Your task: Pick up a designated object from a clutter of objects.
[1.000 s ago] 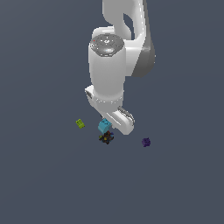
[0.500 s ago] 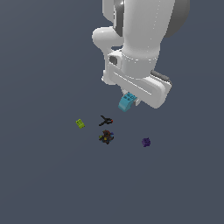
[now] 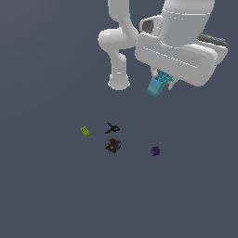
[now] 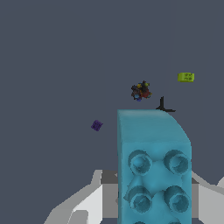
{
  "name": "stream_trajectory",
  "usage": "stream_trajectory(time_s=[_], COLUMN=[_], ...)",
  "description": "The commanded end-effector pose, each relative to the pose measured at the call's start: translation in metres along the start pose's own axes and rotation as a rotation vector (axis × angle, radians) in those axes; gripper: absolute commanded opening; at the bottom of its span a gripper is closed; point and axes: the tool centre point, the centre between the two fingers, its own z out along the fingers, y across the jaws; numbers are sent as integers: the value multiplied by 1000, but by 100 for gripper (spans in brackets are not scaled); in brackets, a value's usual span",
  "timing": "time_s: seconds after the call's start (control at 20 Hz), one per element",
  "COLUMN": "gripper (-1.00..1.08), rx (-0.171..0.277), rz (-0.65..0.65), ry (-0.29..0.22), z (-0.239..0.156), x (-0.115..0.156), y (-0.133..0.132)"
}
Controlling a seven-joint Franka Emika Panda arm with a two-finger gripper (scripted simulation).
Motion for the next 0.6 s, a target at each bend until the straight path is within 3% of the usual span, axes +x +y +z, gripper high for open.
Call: stream_trajectory(time_s=[0.0,0.55], gripper=[-100,-100], rx=[0,1], rz=[1,1], ry=[-1,-2], z=[-12,-22], x=[-9,-16], y=[-4,-9])
